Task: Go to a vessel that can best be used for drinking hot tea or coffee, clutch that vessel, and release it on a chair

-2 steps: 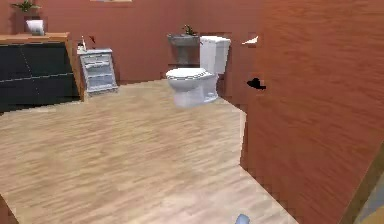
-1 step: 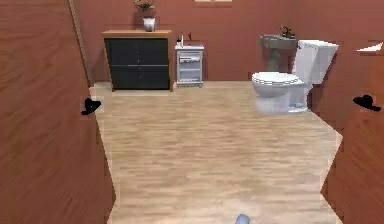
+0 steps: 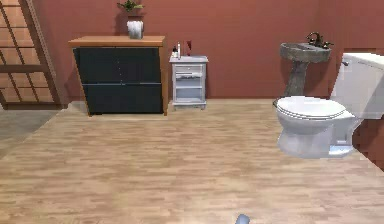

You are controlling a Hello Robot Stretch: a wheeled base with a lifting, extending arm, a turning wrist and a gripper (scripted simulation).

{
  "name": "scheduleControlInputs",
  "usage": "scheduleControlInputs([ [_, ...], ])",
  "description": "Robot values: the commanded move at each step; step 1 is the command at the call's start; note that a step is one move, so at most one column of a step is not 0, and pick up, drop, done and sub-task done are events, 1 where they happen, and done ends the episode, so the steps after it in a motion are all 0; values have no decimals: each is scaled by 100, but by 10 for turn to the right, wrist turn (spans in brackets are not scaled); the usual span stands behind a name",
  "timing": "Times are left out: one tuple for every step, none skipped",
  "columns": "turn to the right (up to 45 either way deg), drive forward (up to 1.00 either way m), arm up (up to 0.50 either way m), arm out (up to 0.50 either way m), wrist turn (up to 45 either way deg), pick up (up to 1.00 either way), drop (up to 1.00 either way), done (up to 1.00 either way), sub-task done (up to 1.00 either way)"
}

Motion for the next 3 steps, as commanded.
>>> scheduleControlInputs([
  [-30, 0, 0, 0, 0, 0, 0, 0, 0],
  [0, 50, 0, 0, 0, 0, 0, 0, 0],
  [-420, 0, 0, 0, 0, 0, 0, 0, 0],
])
